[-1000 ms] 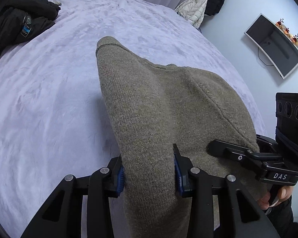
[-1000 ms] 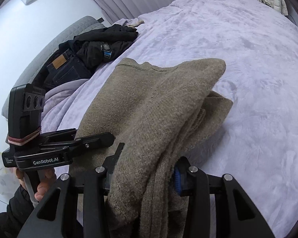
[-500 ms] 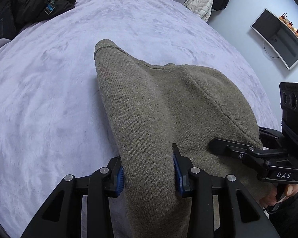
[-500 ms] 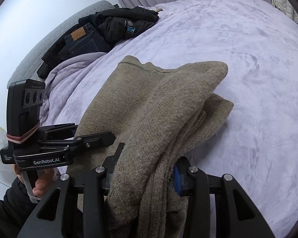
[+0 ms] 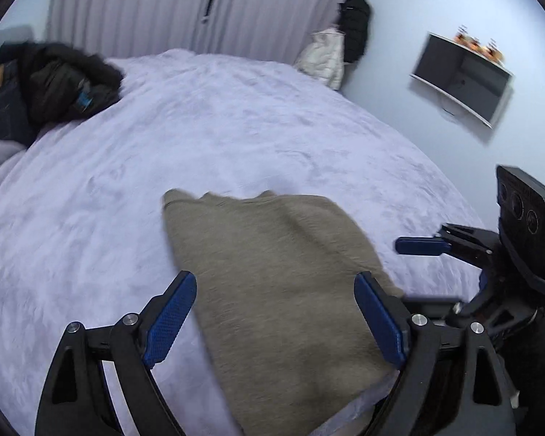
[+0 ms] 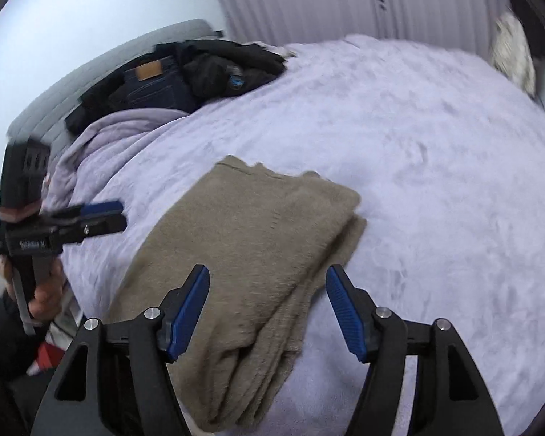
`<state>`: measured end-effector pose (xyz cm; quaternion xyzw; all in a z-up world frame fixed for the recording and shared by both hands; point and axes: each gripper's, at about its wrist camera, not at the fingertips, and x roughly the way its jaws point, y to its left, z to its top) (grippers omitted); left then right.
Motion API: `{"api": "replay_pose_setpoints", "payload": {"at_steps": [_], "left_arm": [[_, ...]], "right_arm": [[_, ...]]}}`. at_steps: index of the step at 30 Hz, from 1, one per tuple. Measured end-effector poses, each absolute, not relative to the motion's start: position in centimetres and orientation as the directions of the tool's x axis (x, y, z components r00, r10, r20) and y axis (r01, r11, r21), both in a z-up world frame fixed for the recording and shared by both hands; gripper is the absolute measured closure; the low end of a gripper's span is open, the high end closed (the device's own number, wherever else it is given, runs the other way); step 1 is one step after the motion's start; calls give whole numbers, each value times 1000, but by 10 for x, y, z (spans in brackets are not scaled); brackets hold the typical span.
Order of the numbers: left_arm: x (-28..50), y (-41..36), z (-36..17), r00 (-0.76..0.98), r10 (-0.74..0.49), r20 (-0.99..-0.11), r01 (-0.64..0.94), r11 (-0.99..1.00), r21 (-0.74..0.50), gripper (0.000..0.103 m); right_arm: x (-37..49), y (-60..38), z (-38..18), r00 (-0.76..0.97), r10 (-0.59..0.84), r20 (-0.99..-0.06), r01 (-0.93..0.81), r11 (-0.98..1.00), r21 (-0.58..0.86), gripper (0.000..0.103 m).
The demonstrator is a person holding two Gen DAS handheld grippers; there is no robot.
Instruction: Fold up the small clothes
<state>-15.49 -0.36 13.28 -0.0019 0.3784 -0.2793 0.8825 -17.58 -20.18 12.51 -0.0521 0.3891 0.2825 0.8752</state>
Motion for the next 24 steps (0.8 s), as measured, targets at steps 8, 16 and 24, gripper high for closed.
{"api": "replay_pose_setpoints", "payload": {"at_steps": [8, 16, 24], "left_arm": [[-137, -25, 53, 430, -418, -801, 525, 837, -155, 14], [-135, -23, 79, 445, -439, -780, 536, 829, -161, 14], [-25, -41, 61, 370, -342, -864, 444, 882, -159, 0]], "right_arm": [[-201, -158, 63, 469, 321, -823, -702, 700, -127, 27], [-200, -172, 74, 431, 431, -793, -753, 656, -53, 24], [-99, -185, 99, 351, 512, -784, -774, 630, 65, 23]]}}
